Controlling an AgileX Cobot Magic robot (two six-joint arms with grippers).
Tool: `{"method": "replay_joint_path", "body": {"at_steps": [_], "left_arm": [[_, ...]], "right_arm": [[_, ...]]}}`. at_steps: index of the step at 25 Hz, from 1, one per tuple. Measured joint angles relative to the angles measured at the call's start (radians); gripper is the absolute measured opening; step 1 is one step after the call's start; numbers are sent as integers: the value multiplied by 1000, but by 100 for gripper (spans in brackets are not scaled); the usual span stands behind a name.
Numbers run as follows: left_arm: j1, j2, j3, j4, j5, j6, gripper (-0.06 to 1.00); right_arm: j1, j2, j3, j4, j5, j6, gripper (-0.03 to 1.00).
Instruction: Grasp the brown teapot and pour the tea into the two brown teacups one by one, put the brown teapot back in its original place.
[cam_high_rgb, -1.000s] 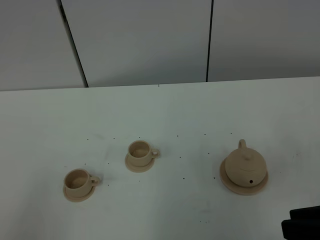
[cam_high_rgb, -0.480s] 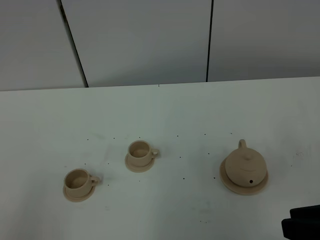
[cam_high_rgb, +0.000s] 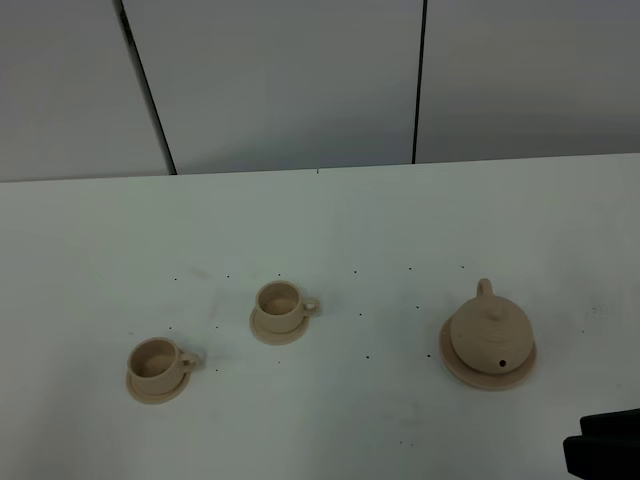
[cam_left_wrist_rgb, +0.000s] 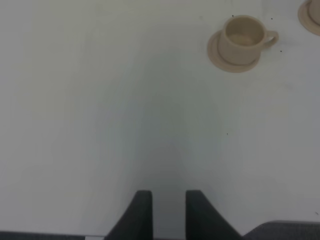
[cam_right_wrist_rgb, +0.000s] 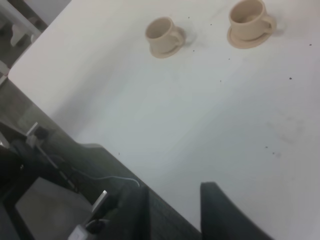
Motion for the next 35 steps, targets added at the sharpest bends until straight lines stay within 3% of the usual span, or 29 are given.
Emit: {"method": "replay_joint_path", "body": {"at_steps": [26,35], "left_arm": [[55,-143,-2,5,6,1,24],[56,-143,1,-22,-124,-5,24]], "right_arm": [[0,0,0,0,-1,-4,24],[0,0,0,0,-1,-7,24]]}}
